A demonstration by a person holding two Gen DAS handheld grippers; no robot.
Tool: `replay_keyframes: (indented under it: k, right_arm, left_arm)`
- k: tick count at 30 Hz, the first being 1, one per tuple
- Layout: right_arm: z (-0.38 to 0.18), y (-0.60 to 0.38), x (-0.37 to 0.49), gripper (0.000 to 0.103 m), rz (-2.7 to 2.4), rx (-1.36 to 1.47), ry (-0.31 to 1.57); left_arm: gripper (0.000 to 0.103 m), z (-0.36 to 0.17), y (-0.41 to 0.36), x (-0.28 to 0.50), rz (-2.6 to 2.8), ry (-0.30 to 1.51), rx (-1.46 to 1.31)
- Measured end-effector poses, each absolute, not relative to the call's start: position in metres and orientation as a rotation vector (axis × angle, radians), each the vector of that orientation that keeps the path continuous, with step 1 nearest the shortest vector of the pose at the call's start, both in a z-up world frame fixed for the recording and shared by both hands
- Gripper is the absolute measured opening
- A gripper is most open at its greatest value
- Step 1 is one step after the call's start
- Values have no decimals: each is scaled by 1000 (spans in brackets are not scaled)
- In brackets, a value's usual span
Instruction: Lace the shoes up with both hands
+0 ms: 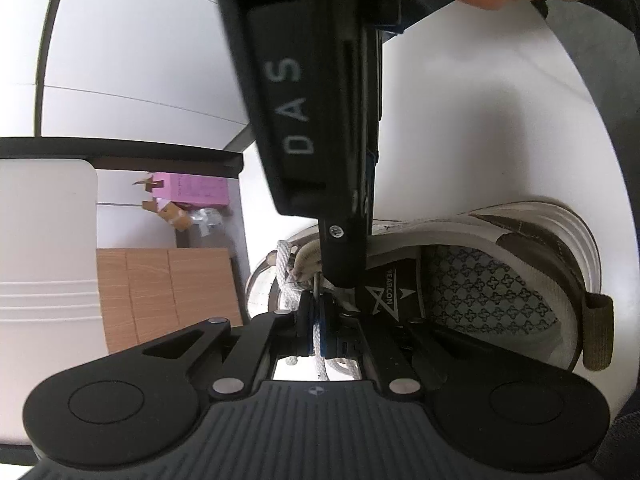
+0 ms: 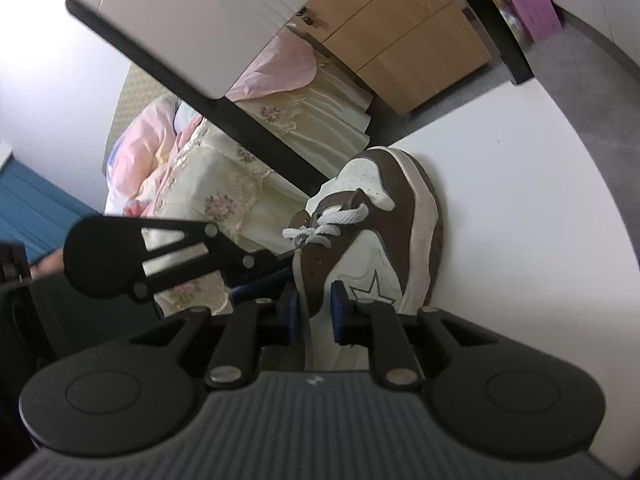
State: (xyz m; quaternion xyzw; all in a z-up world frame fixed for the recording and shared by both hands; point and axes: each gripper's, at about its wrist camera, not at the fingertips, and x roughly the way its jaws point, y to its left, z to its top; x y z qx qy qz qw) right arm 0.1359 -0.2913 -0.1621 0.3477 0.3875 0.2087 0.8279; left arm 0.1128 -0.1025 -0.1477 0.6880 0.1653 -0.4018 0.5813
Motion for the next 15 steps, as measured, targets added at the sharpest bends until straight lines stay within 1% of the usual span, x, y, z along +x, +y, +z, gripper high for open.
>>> replay_keyframes:
  k: [8, 13, 15]
  right_arm:
    - [-162, -290, 139, 18, 456, 710, 830]
    - [-160, -286, 141, 19, 476, 668, 834]
    - [-157, -281, 141, 19, 484, 615, 828]
  left_arm:
    - [3, -143, -110, 130, -977, 371, 1594]
    - [3, -139, -114, 131, -980, 366, 1537]
    - [3, -137, -119, 136, -1012, 401, 1481]
